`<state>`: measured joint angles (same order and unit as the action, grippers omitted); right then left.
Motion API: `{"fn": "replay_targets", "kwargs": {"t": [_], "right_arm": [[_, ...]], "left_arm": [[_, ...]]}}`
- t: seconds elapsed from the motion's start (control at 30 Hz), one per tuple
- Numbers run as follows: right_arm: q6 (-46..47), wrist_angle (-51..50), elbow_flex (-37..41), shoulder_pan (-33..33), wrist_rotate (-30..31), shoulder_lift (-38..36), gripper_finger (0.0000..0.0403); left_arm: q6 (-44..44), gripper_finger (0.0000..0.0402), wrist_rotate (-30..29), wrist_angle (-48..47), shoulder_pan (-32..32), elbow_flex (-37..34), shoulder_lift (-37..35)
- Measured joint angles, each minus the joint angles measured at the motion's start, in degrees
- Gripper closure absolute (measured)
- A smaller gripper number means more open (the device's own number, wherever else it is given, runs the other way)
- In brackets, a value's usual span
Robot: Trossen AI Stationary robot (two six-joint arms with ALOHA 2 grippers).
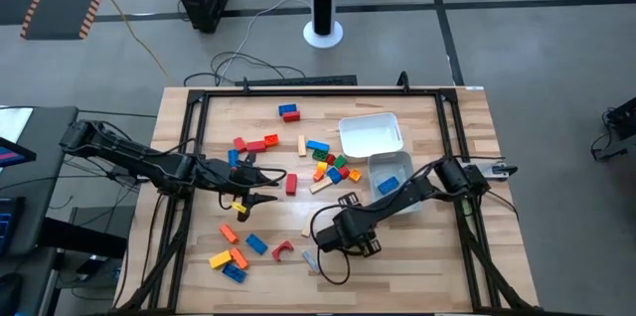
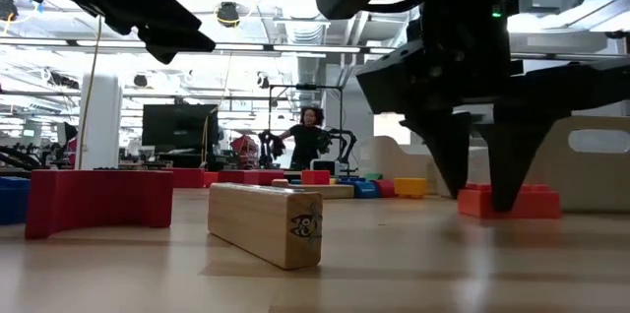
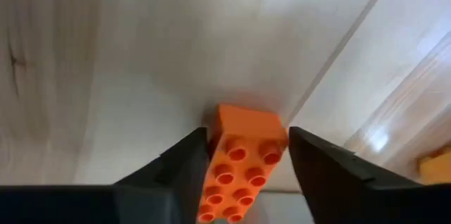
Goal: Sort blocks by size
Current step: Put the large orange game piece into the gray bin
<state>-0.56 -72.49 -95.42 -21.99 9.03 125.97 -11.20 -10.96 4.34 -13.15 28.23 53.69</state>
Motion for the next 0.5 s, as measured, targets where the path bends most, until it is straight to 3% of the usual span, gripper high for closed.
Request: {"fn": "replay_targets", "kwargs": {"t": [0.17, 0.5], "right_arm": [[0.11, -0.54, 0.0, 0.08, -0.19, -0.02, 0.0252], [4.17, 0.14, -3.07, 0.05, -0.09, -1.08, 0.0235]], "left_arm": [[-0.04, 0.0226, 0.0, -0.79, 0.0, 0.0, 0.0], [-0.13, 0.0226, 0.02, -0.91, -0.02, 0.0, 0.0]]}}
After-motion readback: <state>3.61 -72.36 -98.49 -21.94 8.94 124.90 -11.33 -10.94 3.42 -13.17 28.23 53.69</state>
